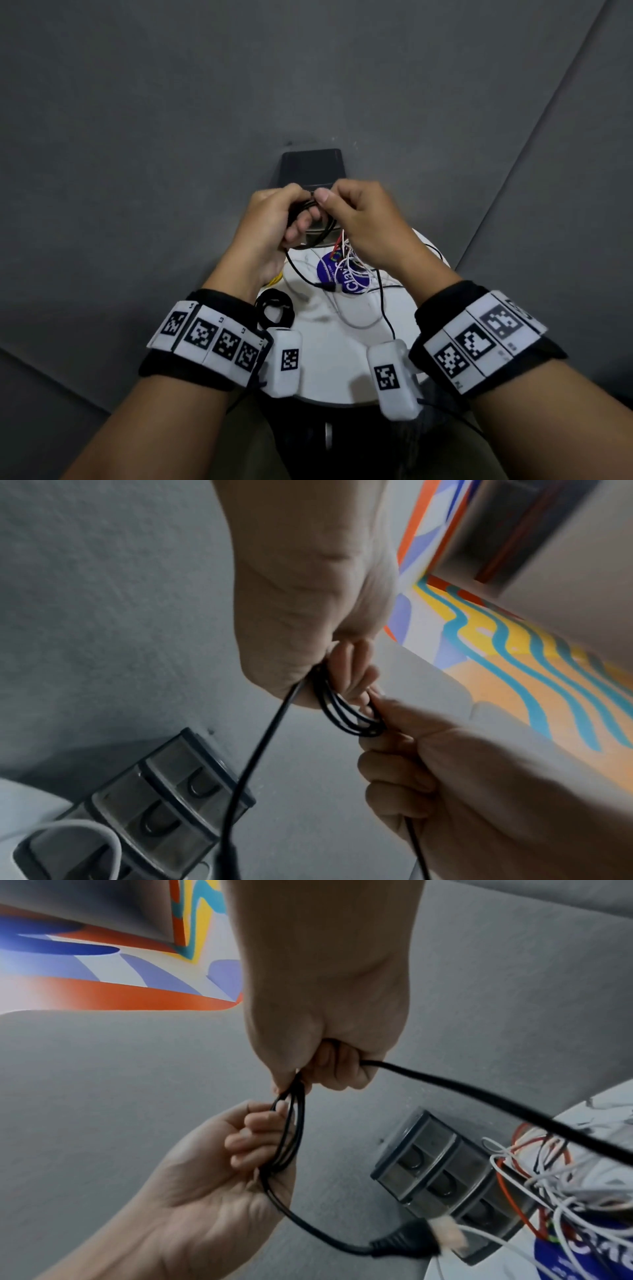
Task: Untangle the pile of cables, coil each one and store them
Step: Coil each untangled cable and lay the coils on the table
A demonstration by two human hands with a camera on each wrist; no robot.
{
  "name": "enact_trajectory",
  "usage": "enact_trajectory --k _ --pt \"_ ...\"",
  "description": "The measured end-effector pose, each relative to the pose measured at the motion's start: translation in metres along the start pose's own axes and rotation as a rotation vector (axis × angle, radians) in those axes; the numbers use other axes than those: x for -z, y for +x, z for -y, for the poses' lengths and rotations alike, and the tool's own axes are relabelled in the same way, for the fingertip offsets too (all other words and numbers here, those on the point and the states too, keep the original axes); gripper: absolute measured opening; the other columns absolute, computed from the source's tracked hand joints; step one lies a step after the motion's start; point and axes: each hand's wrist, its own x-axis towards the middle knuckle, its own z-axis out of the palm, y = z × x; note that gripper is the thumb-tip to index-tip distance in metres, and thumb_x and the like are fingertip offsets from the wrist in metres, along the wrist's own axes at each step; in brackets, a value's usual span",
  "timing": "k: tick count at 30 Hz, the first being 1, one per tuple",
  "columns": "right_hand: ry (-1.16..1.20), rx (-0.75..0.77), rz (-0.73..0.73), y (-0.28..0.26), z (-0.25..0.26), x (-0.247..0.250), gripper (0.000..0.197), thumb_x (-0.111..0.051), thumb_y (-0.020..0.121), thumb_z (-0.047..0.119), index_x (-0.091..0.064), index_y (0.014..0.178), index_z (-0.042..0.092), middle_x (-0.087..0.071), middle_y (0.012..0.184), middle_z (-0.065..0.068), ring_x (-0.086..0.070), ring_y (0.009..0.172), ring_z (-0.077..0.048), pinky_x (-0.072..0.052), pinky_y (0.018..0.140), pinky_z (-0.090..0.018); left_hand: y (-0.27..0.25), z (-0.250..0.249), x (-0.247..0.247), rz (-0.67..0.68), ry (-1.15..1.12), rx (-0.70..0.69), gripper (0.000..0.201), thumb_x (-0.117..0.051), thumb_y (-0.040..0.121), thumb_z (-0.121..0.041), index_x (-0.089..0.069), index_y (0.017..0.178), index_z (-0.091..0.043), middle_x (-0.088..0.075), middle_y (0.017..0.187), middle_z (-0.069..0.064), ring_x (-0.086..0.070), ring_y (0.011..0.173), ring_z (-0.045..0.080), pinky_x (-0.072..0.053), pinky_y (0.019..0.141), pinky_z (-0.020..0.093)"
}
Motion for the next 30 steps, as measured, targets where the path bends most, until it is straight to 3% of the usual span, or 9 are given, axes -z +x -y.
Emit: enact_trajectory --k 3,8,12,15,17,21,25,28,30 --pt "0.122 -0.044 -0.09 0.003 -0.004 -0.004 0.048 -0.056 0.091 0.054 -0.058 0.071 0.01 -0.064 0.074 -0.02 -0.056 0.066 -0.028 -0.054 0.073 -0.055 0.002 0.002 0.0 0.064 -0.108 0.034 0.027 -0.051 0.101 -0.014 -0.063 0.08 -0.004 -0.052 0.055 -0.001 -0.041 0.044 0.005 -0.029 0.042 0.014" --pt "0.252 -0.112 -0.167 0.008 -0.012 -0.01 0.056 -0.058 0.085 0.067 -0.06 0.073 0.012 -0.067 0.081 -0.024 -0.063 0.076 -0.045 -0.051 0.078 -0.066 0.007 0.004 -0.005 0.186 -0.324 0.088 0.031 -0.048 0.106 -0.02 -0.065 0.084 -0.005 -0.063 0.072 0.004 -0.055 0.06 0.008 -0.046 0.059 0.014" --pt "0.247 -0.109 -0.17 0.009 -0.011 -0.009 0.051 -0.05 0.091 0.059 -0.06 0.077 0.011 -0.069 0.082 -0.018 -0.058 0.069 -0.033 -0.053 0.076 -0.06 0.01 0.006 -0.007 0.147 -0.384 0.087 0.03 -0.053 0.104 -0.026 -0.063 0.082 -0.008 -0.065 0.075 0.003 -0.062 0.066 0.01 -0.052 0.068 0.017" --pt "0.249 -0.094 -0.16 0.006 -0.015 -0.01 0.049 -0.05 0.099 0.049 -0.059 0.083 0.003 -0.067 0.074 -0.009 -0.055 0.066 -0.015 -0.047 0.066 -0.048 0.008 0.004 -0.01 0.103 -0.36 0.065 0.03 -0.054 0.105 -0.023 -0.062 0.081 -0.006 -0.064 0.069 0.003 -0.061 0.063 0.01 -0.053 0.065 0.016" --pt "0.23 -0.09 -0.136 0.005 -0.02 -0.01 0.049 -0.049 0.099 0.047 -0.059 0.087 0.0 -0.065 0.077 -0.007 -0.056 0.071 -0.017 -0.049 0.071 -0.047 0.006 0.002 -0.011 0.095 -0.366 0.085 0.031 -0.055 0.104 -0.024 -0.06 0.08 -0.006 -0.063 0.07 0.006 -0.06 0.059 0.01 -0.055 0.061 0.016" --pt "0.172 -0.051 -0.068 0.0 -0.018 -0.013 0.056 -0.047 0.098 0.052 -0.057 0.092 -0.003 -0.064 0.082 -0.019 -0.062 0.076 -0.034 -0.054 0.076 -0.052 0.006 0.003 -0.009 0.108 -0.333 0.126 0.037 -0.05 0.106 -0.033 -0.051 0.074 -0.014 -0.044 0.057 -0.003 -0.034 0.043 0.004 -0.032 0.046 0.013" --pt "0.084 0.029 -0.087 -0.004 -0.013 -0.007 0.04 -0.049 0.105 0.03 -0.05 0.078 0.001 -0.043 0.068 0.001 -0.039 0.065 -0.008 -0.036 0.061 -0.034 0.004 0.003 -0.001 0.221 -0.327 0.222 0.048 -0.042 0.107 -0.037 -0.053 0.067 -0.013 -0.028 0.049 -0.008 -0.019 0.038 0.004 -0.014 0.041 0.018" --pt "0.057 0.043 -0.153 -0.001 -0.018 -0.002 0.04 -0.052 0.103 0.03 -0.049 0.075 0.002 -0.042 0.065 0.005 -0.037 0.063 -0.007 -0.034 0.06 -0.035 -0.003 0.008 -0.002 0.304 -0.23 0.179 0.031 -0.048 0.104 -0.022 -0.059 0.079 -0.006 -0.031 0.055 -0.006 -0.022 0.045 0.004 -0.012 0.051 0.021" --pt "0.04 0.033 -0.16 0.0 -0.023 0.001 0.04 -0.052 0.103 0.03 -0.052 0.076 0.001 -0.043 0.065 0.006 -0.037 0.062 -0.006 -0.034 0.06 -0.033 -0.006 0.01 -0.004 0.312 -0.196 0.112 0.02 -0.05 0.102 -0.009 -0.061 0.085 -0.003 -0.028 0.058 -0.005 -0.023 0.047 0.003 -0.017 0.048 0.017"
